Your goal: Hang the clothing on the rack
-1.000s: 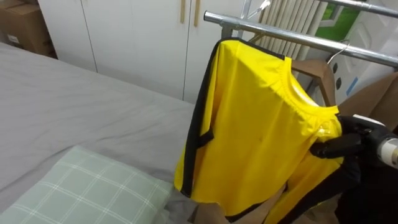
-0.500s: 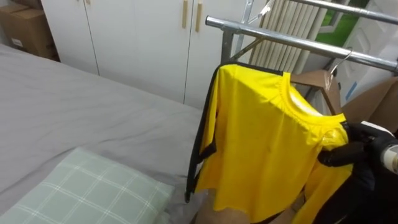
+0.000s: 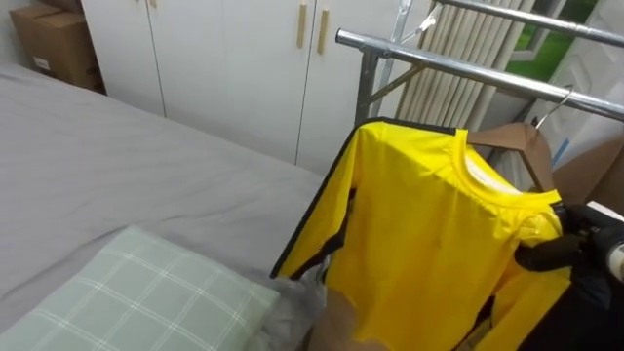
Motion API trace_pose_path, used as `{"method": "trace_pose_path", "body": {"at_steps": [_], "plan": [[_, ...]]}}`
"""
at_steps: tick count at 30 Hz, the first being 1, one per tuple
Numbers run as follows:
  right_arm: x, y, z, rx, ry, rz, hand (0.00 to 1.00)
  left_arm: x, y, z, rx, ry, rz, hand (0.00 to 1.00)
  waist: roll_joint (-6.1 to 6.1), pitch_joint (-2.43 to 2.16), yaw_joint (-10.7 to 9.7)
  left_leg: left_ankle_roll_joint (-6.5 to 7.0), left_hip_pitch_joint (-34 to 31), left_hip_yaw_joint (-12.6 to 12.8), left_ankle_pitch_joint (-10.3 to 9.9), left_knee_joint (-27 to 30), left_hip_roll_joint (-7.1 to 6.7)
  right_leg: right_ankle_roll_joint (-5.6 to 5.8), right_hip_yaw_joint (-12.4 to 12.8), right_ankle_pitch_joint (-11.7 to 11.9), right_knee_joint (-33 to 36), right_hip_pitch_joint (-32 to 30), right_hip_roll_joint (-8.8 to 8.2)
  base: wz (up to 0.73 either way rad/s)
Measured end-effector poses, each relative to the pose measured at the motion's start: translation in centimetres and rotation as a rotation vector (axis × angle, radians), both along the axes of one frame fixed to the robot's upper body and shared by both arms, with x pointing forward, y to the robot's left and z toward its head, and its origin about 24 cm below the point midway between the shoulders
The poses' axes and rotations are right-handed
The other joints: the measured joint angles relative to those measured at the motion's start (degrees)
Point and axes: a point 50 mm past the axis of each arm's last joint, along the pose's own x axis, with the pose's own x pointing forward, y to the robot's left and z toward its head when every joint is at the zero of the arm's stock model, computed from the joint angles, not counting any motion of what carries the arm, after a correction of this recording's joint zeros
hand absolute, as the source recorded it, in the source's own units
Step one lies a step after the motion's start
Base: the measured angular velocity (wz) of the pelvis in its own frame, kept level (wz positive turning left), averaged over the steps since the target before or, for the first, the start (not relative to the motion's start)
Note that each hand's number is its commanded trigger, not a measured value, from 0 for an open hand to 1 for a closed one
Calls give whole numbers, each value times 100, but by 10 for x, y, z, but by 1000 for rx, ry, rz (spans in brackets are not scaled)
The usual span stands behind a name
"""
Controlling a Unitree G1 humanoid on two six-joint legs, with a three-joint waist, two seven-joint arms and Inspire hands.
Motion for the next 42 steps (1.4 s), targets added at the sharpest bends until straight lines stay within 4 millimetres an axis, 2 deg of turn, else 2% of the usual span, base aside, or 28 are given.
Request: {"method": "trace_pose_path", "body": {"at_steps": [3,10,15,20,25,32,42], "plan": [[-2,-4,-1,-81,-9,-32,0,1,-1,0,12,1,1,0,1,3,1,5,0,2,5,-15,-7,0,2,1,1,-5,-6,0],[-11,-11,-9,-182,15,-119,0,4,-5,-1,25,-7,1,0,18,6,26,2,-77,16,30,-71,-8,-8,11,9,9,-98,-7,0],[-15,-14,-13,-222,20,-152,0,4,-7,-2,18,-8,3,0,102,21,39,5,-59,19,61,-114,2,-10,2,11,-6,-101,5,0],[-16,-13,-15,-231,11,-166,0,4,-8,-2,13,-9,2,0,123,24,38,8,-65,-2,70,-174,3,-8,-13,10,-81,-99,10,0],[-18,-13,-18,-163,-8,-214,0,4,-8,-2,14,-10,7,0,123,24,35,8,-55,5,71,-209,8,-4,-6,8,-90,-91,20,0],[-20,-12,-23,48,-56,-304,0,3,-8,-2,10,-14,22,0,128,30,-11,8,12,28,70,-248,12,7,13,-3,-85,-83,24,0],[-20,-13,-22,117,-70,-317,0,3,-7,-2,8,-19,31,0,127,32,-38,6,7,26,71,-250,12,6,29,-21,-89,-102,26,0]]}}
